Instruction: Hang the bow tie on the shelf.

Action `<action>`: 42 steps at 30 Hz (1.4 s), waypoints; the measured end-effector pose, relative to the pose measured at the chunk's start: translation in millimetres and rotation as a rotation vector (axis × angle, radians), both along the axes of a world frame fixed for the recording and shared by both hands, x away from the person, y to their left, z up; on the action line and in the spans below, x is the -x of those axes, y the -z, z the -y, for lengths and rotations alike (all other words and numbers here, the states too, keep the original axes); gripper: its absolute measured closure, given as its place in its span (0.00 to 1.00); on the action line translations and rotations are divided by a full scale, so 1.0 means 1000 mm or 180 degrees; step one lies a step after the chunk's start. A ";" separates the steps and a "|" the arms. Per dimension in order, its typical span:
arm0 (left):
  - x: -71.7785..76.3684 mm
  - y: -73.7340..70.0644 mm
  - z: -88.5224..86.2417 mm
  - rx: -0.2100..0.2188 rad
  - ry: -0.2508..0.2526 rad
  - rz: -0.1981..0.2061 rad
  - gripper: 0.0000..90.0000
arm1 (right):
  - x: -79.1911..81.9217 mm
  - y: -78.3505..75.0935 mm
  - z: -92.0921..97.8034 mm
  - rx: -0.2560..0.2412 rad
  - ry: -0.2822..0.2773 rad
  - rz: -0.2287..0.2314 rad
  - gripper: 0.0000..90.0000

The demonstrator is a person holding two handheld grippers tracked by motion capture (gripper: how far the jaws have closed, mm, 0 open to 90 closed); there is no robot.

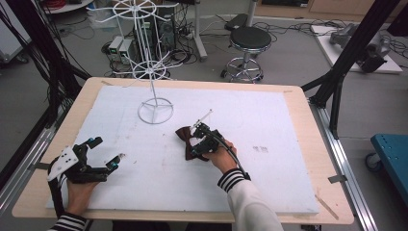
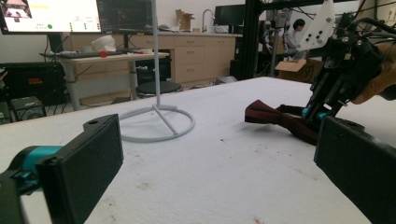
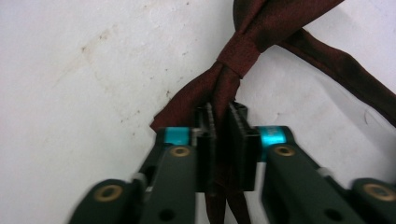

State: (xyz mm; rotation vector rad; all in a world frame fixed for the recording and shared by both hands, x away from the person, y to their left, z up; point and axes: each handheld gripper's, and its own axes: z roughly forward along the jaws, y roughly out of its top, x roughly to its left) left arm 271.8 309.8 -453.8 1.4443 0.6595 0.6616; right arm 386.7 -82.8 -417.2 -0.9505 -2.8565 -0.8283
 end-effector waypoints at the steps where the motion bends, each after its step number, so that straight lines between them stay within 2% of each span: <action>1: 0.000 0.000 0.000 0.0000 0.0001 -0.0001 0.02 | 0.000 0.000 0.000 0.0002 -0.0003 0.0000 0.94; 5: 0.000 0.000 0.000 0.0009 -0.0002 -0.0002 0.02 | 0.002 -0.001 -0.002 0.0043 -0.0046 0.0058 0.94; 6: 0.000 0.000 0.000 0.0009 -0.0002 -0.0002 0.02 | 0.002 -0.002 -0.002 0.0058 -0.0101 0.0103 0.94; 9: 0.000 0.000 0.000 0.0008 -0.0003 -0.0003 0.02 | 0.002 -0.003 -0.001 0.0075 -0.0099 0.0140 0.94; 19: 0.000 0.000 -0.001 0.0025 -0.0009 -0.0015 0.02 | 0.004 -0.013 0.006 -0.0027 -0.0095 0.0253 0.94; 26: -0.001 0.000 -0.002 0.0078 -0.0041 -0.0038 0.02 | 0.006 -0.021 0.012 -0.0189 -0.0187 0.0392 0.94; 31: -0.001 -0.007 -0.003 0.0082 -0.0035 -0.0004 0.02 | 0.008 -0.029 0.016 -0.0329 -0.0264 0.0543 0.94; 33: -0.002 -0.011 -0.002 0.0086 -0.0018 -0.0020 0.02 | 0.010 -0.032 0.017 -0.0379 -0.0270 0.0557 0.94; 34: -0.003 -0.012 -0.002 0.0074 -0.0010 -0.0030 0.02 | 0.010 -0.032 0.017 -0.0379 -0.0270 0.0557 0.94; 36: -0.004 -0.015 -0.001 0.0042 0.0016 -0.0072 0.02 | 0.012 -0.035 0.018 -0.0427 -0.0342 0.0662 0.94; 39: -0.007 -0.021 0.000 -0.0001 0.0057 -0.0113 0.02 | 0.014 -0.038 0.019 -0.0458 -0.0393 0.0695 0.94; 42: -0.010 -0.032 0.001 -0.0096 0.0150 -0.0147 0.02 | 0.016 -0.042 0.020 -0.0561 -0.0512 0.0765 0.94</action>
